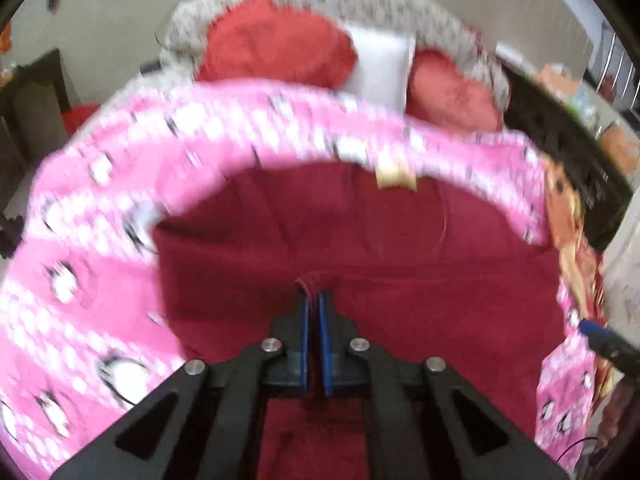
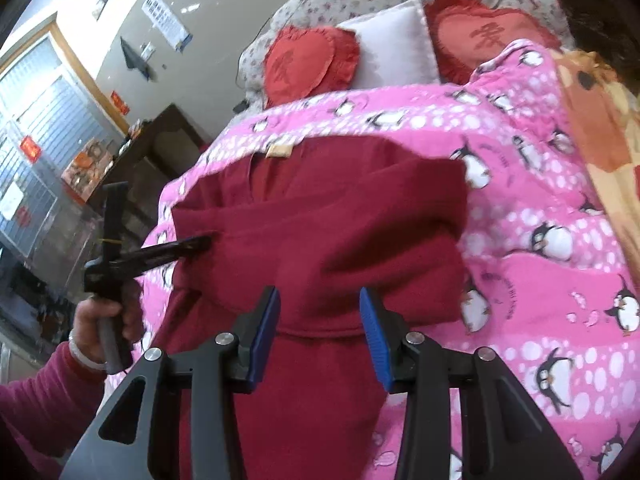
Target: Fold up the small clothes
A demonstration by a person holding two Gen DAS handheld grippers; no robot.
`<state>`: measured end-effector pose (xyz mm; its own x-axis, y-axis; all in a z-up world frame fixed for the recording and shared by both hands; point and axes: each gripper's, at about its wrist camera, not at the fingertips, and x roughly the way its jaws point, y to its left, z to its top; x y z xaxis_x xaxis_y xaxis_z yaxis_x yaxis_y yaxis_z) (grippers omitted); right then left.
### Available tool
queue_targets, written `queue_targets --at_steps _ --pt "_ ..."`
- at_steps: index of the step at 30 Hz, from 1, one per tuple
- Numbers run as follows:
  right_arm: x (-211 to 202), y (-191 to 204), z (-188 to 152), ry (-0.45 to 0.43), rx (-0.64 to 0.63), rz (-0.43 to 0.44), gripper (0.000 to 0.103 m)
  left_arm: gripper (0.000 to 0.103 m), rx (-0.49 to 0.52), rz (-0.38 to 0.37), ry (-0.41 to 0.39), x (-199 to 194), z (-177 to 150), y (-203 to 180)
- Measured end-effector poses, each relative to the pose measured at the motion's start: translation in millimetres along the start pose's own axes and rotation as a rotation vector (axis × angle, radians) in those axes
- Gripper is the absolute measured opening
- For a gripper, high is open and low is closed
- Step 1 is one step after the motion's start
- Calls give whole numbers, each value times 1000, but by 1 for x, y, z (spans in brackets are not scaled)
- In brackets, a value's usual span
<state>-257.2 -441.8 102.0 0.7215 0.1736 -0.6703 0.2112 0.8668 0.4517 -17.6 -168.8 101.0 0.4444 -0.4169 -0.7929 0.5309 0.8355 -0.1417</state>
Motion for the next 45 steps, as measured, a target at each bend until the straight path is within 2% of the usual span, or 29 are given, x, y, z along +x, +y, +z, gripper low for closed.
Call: queue_targets --at_steps 2,6,10,13,15,16,18,20,22,28,31,34,39,42,45 --pt "-2 -4 4 -10 11 -16 20 5 -7 23 -32 -12 7 10" --pt "4 -6 11 -17 16 -63 21 5 -23 58 -21 -10 5 27" --pt "20 -3 19 -15 -7 -152 21 5 -67 106 45 16 -13 45" --pt "55 -10 18 81 -26 -245 20 8 -49 134 69 33 -21 47" --pt "75 -18 8 162 -41 -326 20 14 -41 142 84 36 -25 47" --pt "76 -21 5 159 -32 -313 20 19 -38 141 85 36 -27 48" --pt "66 -23 3 141 -11 -308 20 35 -23 154 81 33 -28 49" --pt "55 -19 5 113 -9 -311 20 65 -20 182 62 26 -30 50" --pt "45 -8 10 68 -31 -306 20 72 -22 184 38 19 -31 50" --pt "69 14 28 38 -120 -299 20 74 14 213 67 24 -39 41" --pt "96 -2 36 75 -105 -359 17 74 16 214 77 29 -42 39" --pt "91 -9 41 60 -37 -337 17 74 23 223 64 24 -44 37" --pt "70 9 21 62 -90 -353 18 74 49 231 51 16 -49 31" --pt "67 12 6 76 -121 -394 18 74 50 226 49 11 -52 29" --pt "71 4 4 89 -86 -412 17 74 48 223 47 3 -56 28"
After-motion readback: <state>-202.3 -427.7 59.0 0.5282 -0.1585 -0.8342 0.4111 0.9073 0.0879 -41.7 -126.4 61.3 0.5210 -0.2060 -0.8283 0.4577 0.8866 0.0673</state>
